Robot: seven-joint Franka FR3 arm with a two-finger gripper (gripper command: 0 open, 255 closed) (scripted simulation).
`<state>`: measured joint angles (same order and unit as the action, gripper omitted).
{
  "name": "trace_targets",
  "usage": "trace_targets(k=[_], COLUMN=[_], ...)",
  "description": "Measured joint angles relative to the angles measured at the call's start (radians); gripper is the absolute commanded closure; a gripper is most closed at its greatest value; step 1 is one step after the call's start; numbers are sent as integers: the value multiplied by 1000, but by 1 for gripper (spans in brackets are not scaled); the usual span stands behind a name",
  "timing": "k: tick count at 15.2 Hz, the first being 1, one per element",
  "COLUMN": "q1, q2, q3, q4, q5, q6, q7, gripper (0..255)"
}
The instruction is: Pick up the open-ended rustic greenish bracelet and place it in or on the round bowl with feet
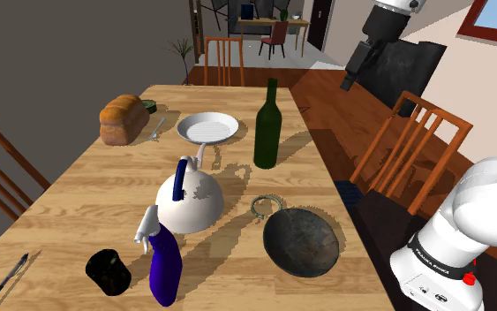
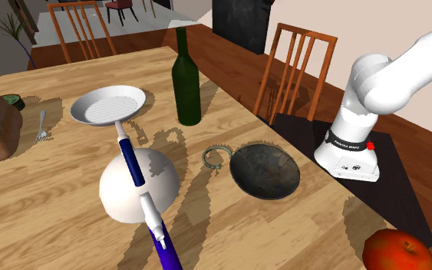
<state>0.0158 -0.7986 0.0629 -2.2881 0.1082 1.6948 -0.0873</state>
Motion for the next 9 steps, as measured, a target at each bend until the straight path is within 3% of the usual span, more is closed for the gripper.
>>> trace_targets(k=[4,9], q1=[7,30], q2=[2,47], q3=[22,90], q4=[-57,-173], q5=[11,45], q6=[55,207], q7=[12,54], gripper=[0,0])
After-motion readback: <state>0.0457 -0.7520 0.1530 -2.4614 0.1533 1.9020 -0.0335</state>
